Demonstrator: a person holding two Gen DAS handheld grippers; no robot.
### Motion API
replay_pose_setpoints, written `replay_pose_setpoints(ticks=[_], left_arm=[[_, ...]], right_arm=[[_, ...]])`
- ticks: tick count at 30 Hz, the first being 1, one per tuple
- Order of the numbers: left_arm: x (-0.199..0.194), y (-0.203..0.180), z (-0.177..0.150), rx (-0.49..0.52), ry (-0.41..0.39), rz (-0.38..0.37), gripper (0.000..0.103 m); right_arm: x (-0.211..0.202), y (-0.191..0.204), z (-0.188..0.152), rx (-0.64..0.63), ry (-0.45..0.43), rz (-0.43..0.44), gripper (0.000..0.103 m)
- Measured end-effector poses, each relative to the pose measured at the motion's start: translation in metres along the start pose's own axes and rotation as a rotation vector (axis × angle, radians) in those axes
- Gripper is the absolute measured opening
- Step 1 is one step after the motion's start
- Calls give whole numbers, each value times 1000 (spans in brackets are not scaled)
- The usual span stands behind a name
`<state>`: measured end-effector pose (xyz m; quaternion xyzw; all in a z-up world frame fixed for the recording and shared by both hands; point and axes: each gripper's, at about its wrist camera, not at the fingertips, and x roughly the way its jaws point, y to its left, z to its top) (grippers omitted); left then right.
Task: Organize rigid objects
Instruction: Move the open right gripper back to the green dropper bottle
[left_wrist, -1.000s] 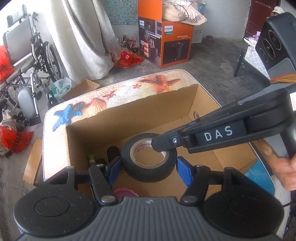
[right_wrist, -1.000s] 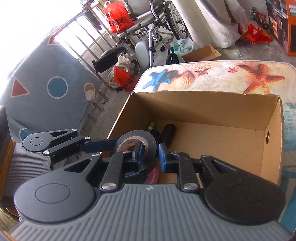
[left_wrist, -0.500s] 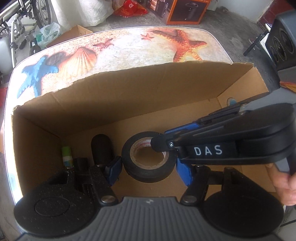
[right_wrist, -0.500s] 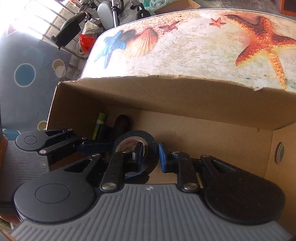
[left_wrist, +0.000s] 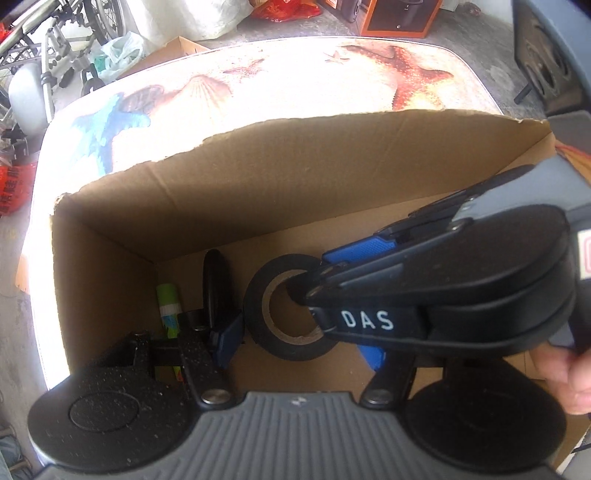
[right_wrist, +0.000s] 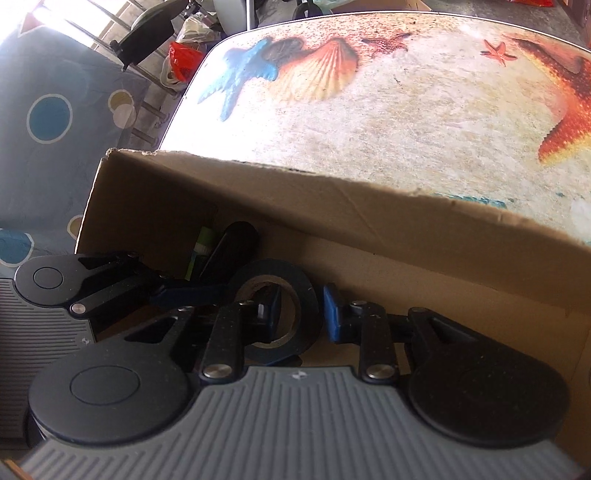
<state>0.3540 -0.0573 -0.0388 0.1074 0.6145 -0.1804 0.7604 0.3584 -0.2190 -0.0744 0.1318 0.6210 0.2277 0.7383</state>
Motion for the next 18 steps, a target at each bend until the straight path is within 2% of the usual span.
replay_pose_setpoints(ticks=[3, 6, 9, 14, 18], left_arm=[[-8, -6, 0, 3, -13, 16, 74], [-18, -11, -5, 12, -35, 38, 75], [-29, -13, -11, 1, -50, 31, 75], [-61, -21, -27, -4, -121, 15, 75], [-97, -39, -49, 11, -226, 6, 75]], right_arm=[[-1, 0, -4, 10, 18, 41, 31], [-10, -1, -9, 35, 6, 89, 41], [-28, 1, -17, 46, -28, 104, 43], [-77, 2, -40, 58, -117, 137, 45], [-132, 12, -77, 13, -231, 130, 46]])
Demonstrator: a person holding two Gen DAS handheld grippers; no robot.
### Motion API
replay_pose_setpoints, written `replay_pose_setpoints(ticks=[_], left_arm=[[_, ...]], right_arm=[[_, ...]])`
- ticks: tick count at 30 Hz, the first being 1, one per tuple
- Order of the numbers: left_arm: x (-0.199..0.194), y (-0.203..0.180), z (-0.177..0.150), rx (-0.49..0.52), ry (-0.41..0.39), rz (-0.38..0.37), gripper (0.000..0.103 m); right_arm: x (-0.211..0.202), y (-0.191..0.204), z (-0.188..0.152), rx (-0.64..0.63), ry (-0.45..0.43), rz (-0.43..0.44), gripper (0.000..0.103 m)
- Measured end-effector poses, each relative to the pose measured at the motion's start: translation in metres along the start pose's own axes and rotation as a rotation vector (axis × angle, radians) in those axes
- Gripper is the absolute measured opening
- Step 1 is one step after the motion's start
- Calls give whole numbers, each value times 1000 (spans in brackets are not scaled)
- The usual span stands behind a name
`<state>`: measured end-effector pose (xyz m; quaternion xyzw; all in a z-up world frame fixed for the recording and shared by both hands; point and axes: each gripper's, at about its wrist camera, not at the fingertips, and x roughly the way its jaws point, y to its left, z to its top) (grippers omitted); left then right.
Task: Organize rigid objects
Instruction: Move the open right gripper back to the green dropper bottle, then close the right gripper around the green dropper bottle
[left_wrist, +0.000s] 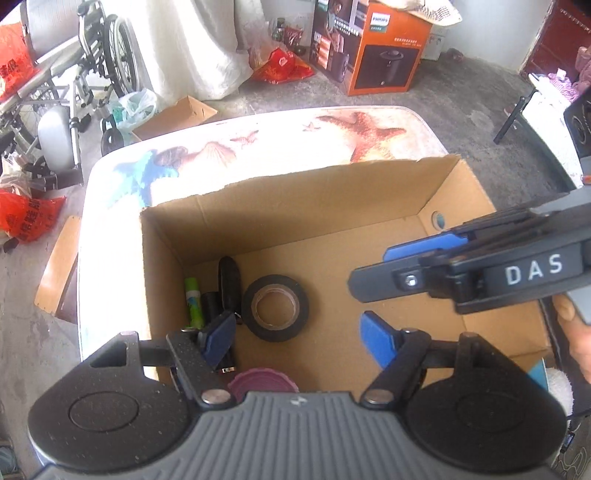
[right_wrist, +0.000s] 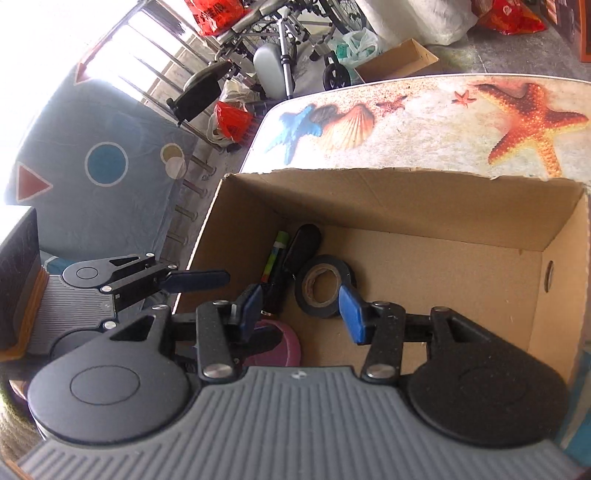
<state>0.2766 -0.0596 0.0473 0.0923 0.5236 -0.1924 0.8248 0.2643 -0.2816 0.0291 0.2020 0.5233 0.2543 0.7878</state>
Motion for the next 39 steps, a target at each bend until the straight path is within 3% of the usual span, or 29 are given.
replay_pose_setpoints(ticks=[7, 10, 15, 20, 25, 30, 36, 39], left_arm=[[-69, -26, -60, 30, -183, -58, 75], [-77, -39, -92, 51, -245, -79, 75], [-57, -65, -153, 85, -299, -69, 75], [-36, -85, -187, 126, -337, -57, 74], [-19, -108, -195, 193, -370, -15, 67], [-5, -113, -192, 226, -376, -4, 53], [7, -113, -188, 232, -362, -10, 34], [10, -113, -187, 234, -361, -14, 29]], right_arm=[[-108, 28, -81, -126, -235, -26, 47], [-137, 31, -130, -139, -333, -23, 47], [-143, 22, -202, -84, -450, -44, 48], [-116, 14, -243, -23, -487, -57, 48], [-82, 20, -249, -50, -458, -75, 48], [-51, 28, -239, -117, -421, -106, 45], [-21, 34, -228, -177, -375, -149, 36], [-10, 32, -220, -179, -359, -166, 23]])
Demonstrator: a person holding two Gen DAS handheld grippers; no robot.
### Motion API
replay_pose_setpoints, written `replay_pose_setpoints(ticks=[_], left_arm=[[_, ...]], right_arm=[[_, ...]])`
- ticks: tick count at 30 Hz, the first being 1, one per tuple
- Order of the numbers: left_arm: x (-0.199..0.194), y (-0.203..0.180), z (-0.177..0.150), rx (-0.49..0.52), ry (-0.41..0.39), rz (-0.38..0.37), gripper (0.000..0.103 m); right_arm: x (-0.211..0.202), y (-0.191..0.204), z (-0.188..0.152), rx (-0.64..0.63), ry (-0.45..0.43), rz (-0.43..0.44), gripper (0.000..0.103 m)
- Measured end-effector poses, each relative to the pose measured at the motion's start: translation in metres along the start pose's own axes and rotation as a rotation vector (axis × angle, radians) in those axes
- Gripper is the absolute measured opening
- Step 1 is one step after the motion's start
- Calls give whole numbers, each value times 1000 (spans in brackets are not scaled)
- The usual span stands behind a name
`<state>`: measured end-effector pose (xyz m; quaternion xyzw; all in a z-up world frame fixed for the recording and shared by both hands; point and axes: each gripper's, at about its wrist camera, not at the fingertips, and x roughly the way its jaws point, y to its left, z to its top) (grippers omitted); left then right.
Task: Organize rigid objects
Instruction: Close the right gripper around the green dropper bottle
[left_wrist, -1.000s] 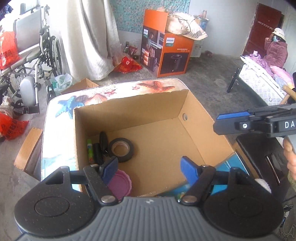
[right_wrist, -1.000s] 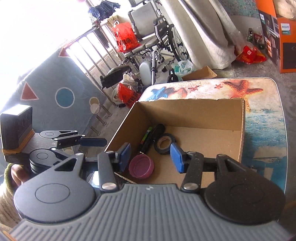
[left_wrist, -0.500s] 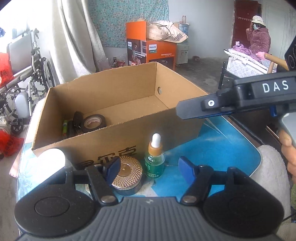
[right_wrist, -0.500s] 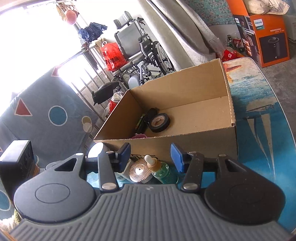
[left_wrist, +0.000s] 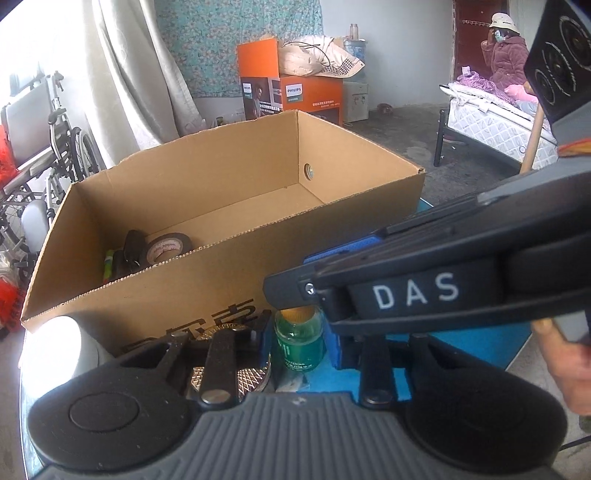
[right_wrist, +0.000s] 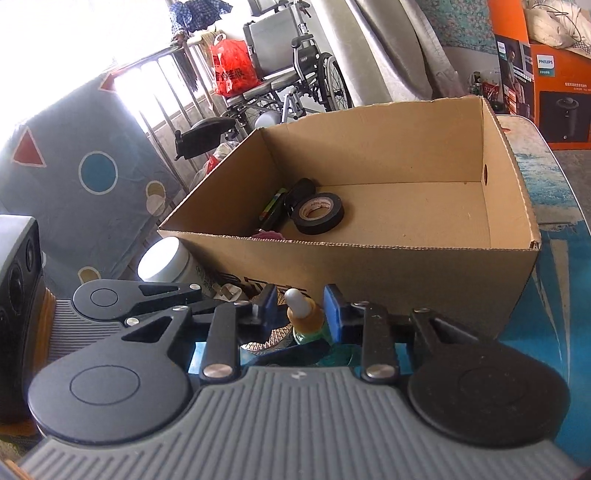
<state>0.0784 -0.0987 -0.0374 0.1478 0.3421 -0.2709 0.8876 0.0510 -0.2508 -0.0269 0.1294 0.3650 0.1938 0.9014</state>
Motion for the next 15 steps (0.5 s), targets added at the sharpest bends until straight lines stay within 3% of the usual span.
replay_pose_setpoints(ticks=[7, 15], left_arm=[[2, -3, 1, -7, -11, -1, 29], [2, -17, 3, -8, -18, -48, 29]], right_arm=[[9, -2, -2, -16, -5, -4, 18], [-9, -11, -10, -16, -5, -38, 18]])
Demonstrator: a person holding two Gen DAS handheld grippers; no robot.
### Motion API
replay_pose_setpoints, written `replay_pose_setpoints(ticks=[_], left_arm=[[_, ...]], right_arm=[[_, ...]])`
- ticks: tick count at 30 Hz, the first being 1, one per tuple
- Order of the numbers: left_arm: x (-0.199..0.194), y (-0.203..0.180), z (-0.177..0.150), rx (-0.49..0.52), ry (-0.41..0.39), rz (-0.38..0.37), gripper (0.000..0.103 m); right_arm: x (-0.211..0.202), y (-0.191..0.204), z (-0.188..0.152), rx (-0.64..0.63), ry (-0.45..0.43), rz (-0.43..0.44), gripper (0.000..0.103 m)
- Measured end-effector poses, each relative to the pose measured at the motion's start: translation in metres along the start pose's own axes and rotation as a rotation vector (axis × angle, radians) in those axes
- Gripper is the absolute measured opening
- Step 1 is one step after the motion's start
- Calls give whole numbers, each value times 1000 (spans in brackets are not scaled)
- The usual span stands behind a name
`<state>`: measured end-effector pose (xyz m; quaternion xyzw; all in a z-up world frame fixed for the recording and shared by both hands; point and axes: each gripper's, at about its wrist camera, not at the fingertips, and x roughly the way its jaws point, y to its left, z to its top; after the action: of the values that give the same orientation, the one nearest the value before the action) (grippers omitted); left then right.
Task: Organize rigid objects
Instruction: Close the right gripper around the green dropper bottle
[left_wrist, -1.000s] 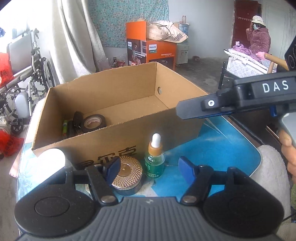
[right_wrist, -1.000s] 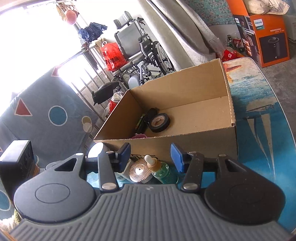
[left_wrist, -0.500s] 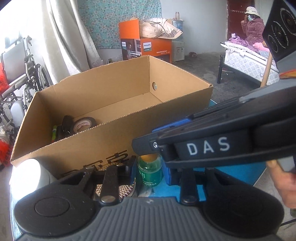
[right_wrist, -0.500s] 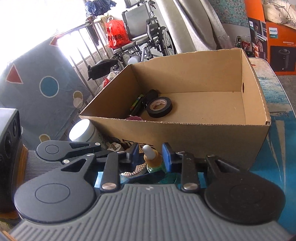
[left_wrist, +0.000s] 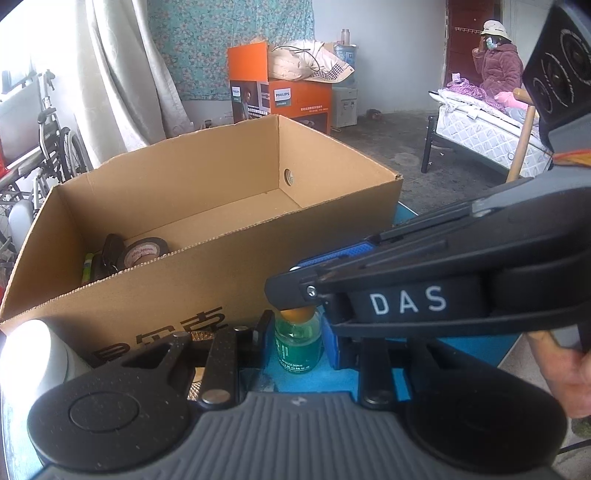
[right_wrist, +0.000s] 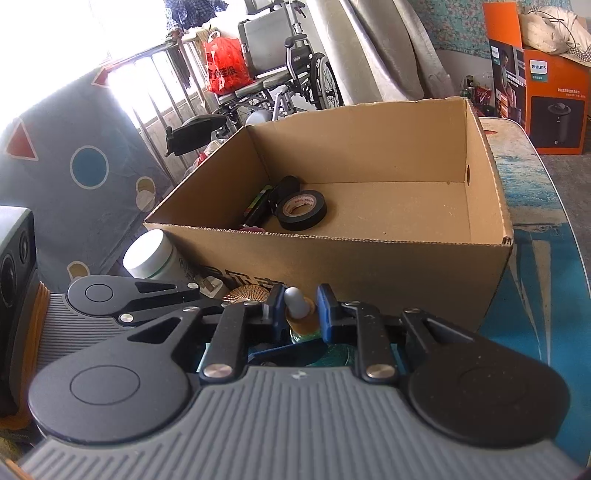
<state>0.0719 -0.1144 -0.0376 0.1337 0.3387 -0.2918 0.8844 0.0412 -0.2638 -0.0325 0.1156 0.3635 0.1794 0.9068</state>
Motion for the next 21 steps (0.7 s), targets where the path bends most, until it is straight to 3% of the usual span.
replay_pose_setpoints(ticks=[8, 11, 14, 21], left_arm=[[2, -27, -2, 56, -13, -48, 29], [1, -33, -5, 83, -16, -33, 30], [3, -37, -9, 123, -12, 16, 40], [14, -45, -17, 162, -5, 42, 41]], right_arm=[[-27, -15, -18, 22, -4, -45, 18], [-32, -18, -22, 26, -10, -42, 18], [-33, -19, -23, 25, -15, -36, 19], [-32, -19, -22, 1, 4, -24, 21]])
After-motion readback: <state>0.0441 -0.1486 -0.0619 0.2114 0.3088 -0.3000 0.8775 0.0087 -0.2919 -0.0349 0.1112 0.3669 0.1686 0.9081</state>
